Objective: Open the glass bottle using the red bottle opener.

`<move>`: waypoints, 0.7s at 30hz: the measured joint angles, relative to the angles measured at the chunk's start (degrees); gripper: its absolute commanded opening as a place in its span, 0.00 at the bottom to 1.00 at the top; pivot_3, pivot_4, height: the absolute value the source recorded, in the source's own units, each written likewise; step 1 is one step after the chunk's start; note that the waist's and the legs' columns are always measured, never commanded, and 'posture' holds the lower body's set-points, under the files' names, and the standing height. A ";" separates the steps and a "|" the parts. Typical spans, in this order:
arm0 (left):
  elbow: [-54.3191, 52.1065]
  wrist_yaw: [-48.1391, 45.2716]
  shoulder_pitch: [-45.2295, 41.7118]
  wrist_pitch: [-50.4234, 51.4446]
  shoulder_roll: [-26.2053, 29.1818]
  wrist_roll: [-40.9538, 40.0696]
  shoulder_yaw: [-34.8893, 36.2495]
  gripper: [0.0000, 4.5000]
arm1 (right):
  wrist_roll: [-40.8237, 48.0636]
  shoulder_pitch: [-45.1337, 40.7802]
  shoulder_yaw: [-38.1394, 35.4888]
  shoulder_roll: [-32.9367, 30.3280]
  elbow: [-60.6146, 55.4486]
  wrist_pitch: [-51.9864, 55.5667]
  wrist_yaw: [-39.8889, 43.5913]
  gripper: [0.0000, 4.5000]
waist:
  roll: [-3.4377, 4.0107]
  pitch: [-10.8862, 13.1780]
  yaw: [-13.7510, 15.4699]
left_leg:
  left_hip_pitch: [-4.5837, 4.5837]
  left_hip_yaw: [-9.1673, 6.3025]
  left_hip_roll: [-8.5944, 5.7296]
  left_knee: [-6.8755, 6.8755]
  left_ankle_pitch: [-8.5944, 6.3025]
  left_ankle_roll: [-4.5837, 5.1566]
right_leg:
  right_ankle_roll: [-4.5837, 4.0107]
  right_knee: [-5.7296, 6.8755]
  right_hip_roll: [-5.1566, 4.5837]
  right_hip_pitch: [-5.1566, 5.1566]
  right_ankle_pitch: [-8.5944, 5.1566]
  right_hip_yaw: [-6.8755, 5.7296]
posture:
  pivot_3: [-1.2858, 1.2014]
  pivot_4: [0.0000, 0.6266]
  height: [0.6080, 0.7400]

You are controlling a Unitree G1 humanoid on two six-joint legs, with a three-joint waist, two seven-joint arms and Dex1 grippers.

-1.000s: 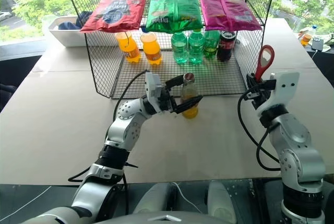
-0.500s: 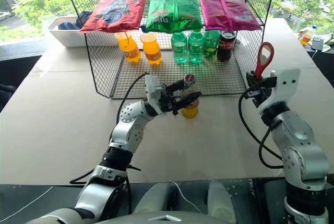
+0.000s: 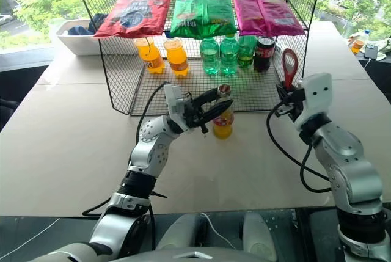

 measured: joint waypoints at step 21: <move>-1.37 0.78 0.47 0.71 0.30 0.48 -0.77 0.40 | -36.67 -5.42 18.98 0.47 22.32 -39.50 -2.67 0.00 | -0.03 -0.02 0.21 | 0.03 -0.08 -0.07 0.08 0.01 -0.02 | 0.00 -0.01 -0.03 0.02 0.00 -0.07 | 0.52 0.24 1.00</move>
